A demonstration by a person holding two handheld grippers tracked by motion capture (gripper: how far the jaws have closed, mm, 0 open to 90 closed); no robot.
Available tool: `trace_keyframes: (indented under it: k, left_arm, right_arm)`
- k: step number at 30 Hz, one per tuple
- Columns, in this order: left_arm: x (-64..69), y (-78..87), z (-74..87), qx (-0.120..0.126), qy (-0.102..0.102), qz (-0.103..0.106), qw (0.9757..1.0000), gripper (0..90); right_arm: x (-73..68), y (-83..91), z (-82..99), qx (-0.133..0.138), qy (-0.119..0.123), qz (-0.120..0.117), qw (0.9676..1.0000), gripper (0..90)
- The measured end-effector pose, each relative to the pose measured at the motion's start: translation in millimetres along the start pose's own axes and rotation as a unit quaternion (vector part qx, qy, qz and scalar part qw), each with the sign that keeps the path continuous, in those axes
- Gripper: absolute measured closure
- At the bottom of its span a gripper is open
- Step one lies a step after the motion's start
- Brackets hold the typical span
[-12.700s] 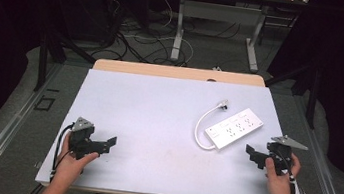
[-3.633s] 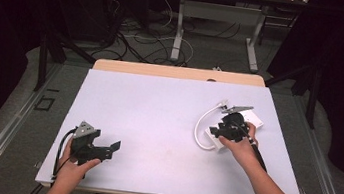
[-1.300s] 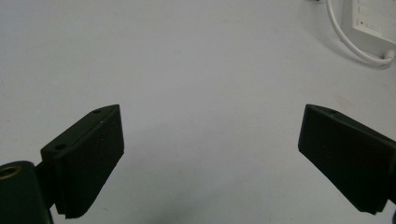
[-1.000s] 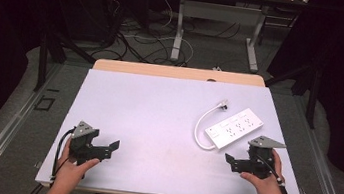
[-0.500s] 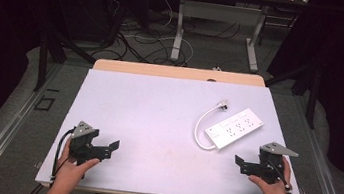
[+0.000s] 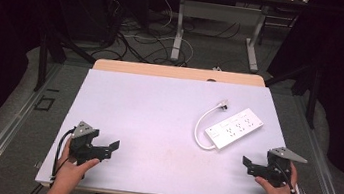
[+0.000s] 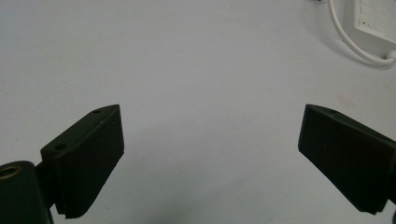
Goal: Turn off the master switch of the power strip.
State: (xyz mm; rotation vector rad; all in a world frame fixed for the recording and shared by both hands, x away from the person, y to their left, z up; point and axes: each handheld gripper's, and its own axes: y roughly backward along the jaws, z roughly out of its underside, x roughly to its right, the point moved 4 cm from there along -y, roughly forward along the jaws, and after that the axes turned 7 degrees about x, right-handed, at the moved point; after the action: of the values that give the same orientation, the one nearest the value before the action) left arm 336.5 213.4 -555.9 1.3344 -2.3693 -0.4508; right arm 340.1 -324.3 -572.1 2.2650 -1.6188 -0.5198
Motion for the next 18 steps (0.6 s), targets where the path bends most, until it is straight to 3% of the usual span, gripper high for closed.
trace_keyframes:
  k: [5, 6, 7, 8, 16, 18]
  left_arm:
    - [-0.1, 0.3, -0.1, 0.0, -0.001, 0.0, 1.0, 7.0]
    - [-0.2, 0.3, -0.1, 0.0, 0.0, 0.0, 1.0, 7.0]
    - [-0.3, 0.4, -0.1, 0.0, -0.001, -0.001, 1.0, 7.0]
    - [0.0, 0.8, 0.1, -0.002, 0.001, 0.0, 1.0, 7.0]
    - [-0.1, 0.7, -0.1, 0.0, 0.002, 0.0, 1.0, 7.1]
    - [-0.1, 0.7, -0.1, 0.001, 0.002, 0.0, 1.0, 7.0]
  right_arm:
    - [6.6, 1.2, 3.7, 0.001, -0.012, 0.005, 0.9999, 1.4]
    - [7.7, -0.9, 4.8, 0.013, -0.015, 0.012, 0.9997, 1.4]
    - [7.8, 1.1, 6.3, -0.002, -0.022, 0.008, 0.9997, 1.5]
    - [10.0, 0.9, 7.2, -0.001, -0.016, 0.007, 0.9998, 1.6]
    - [12.9, 1.3, 13.4, -0.002, -0.045, 0.013, 0.9989, 1.9]
    - [15.0, 1.3, 14.2, -0.003, -0.041, 0.012, 0.9991, 2.0]
